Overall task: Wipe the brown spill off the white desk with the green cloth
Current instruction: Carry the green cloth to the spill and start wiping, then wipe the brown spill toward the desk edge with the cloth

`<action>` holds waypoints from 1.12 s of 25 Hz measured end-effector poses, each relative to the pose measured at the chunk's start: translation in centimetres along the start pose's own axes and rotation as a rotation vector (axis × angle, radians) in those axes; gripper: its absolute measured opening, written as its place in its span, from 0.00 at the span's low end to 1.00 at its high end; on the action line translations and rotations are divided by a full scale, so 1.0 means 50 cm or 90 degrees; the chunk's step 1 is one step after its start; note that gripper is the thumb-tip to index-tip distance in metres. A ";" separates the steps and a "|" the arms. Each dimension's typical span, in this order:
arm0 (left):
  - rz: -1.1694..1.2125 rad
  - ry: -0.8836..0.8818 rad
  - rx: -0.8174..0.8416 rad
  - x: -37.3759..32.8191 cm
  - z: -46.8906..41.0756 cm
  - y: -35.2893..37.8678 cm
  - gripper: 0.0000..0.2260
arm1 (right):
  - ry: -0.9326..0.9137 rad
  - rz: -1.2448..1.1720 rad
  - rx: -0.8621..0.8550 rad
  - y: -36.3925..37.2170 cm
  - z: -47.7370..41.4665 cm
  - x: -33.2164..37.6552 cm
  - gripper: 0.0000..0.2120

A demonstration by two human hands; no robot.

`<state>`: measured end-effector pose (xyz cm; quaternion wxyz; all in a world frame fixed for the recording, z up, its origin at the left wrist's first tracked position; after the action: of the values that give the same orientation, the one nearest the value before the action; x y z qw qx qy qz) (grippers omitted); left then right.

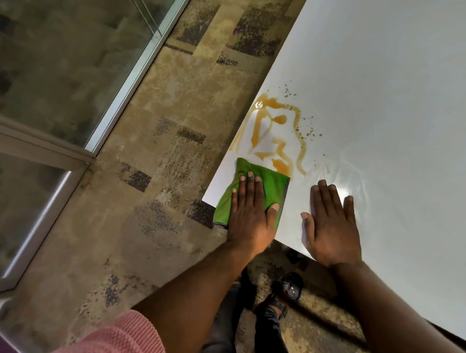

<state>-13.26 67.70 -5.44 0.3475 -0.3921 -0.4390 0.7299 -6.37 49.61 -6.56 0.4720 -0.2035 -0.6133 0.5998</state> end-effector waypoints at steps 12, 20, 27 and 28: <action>-0.166 0.240 0.054 0.124 -0.076 -0.136 0.23 | 0.013 -0.051 0.008 -0.012 -0.043 0.228 0.24; -0.159 0.371 -0.027 0.146 -0.117 -0.170 0.10 | 0.134 0.024 -0.034 0.011 -0.043 0.251 0.13; -0.168 0.392 0.017 0.153 -0.113 -0.175 0.21 | 0.167 -0.015 -0.020 0.000 -0.030 0.251 0.32; -0.160 0.396 0.010 0.162 -0.108 -0.172 0.22 | 0.173 -0.013 -0.012 0.000 -0.025 0.248 0.35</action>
<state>-10.78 79.80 -1.40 0.5552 -0.5362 -0.3511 0.5301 -11.18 60.42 -2.61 0.5549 -0.2813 -0.5514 0.5558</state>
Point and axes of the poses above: each hand's wrist, its own z-axis away from the middle knuckle, its own y-axis out of the palm, x = y × z, the point moved 4 cm from there along -z, towards the middle knuckle, and after that the axes turned 2 degrees about -z, right-handed, at the moved point
